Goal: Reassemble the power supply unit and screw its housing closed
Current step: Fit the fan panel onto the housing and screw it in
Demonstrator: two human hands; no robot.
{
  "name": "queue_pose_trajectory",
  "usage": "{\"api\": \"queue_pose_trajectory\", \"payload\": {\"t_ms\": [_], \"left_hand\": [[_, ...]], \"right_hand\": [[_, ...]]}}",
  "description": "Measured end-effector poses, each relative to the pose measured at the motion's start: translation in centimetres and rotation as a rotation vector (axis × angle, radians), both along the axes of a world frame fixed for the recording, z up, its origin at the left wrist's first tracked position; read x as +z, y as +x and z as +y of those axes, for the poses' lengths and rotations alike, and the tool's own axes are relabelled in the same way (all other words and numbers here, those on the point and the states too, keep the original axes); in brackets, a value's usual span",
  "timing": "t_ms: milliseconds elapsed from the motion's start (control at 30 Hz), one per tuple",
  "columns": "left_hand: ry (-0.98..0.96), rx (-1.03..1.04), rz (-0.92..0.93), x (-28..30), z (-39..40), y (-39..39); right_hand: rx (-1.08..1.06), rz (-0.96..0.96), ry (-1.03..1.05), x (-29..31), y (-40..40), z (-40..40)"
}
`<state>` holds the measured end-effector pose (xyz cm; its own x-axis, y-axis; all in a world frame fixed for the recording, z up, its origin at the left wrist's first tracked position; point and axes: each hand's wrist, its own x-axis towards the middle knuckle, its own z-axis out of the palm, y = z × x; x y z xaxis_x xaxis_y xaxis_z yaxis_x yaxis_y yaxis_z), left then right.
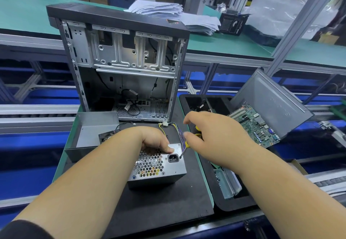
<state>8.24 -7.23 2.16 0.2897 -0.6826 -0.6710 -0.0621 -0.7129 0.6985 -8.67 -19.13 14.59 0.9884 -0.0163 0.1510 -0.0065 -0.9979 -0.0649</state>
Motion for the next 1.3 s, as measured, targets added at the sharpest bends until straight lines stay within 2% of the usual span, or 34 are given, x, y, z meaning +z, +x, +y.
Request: {"api": "queue_pose_trajectory", "payload": {"t_ms": [100, 233, 400, 567, 700, 867, 1033, 1233, 1300], "left_hand": [[0.002, -0.006, -0.001, -0.13, -0.01, 0.06], [-0.005, 0.009, 0.008, -0.2, -0.06, 0.14], [-0.003, 0.012, 0.008, -0.3, -0.08, 0.21], [-0.003, 0.011, 0.025, -0.35, -0.09, 0.32], [0.002, 0.013, 0.021, -0.54, -0.05, 0.48], [-0.004, 0.016, 0.04, -0.59, -0.05, 0.62], [0.006, -0.001, 0.023, -0.56, -0.14, 0.57], [0.007, -0.007, 0.05, -0.32, -0.06, 0.54], [0.009, -0.004, 0.043, -0.32, -0.08, 0.57]], "right_hand": [[0.038, 0.01, 0.045, 0.07, 0.1, 0.01], [-0.023, -0.026, -0.087, -0.25, 0.14, -0.14], [0.031, -0.019, 0.059, -0.1, 0.14, -0.21], [-0.024, -0.034, -0.081, -0.18, 0.19, -0.35], [0.026, -0.006, 0.059, -0.15, 0.18, -0.21], [-0.034, -0.018, -0.098, -0.37, 0.36, -0.18], [0.008, -0.01, 0.049, -0.08, 0.35, -0.19], [-0.02, -0.028, -0.084, -0.25, 0.36, -0.31], [-0.015, -0.028, -0.037, -0.15, 0.27, -0.26]]}}
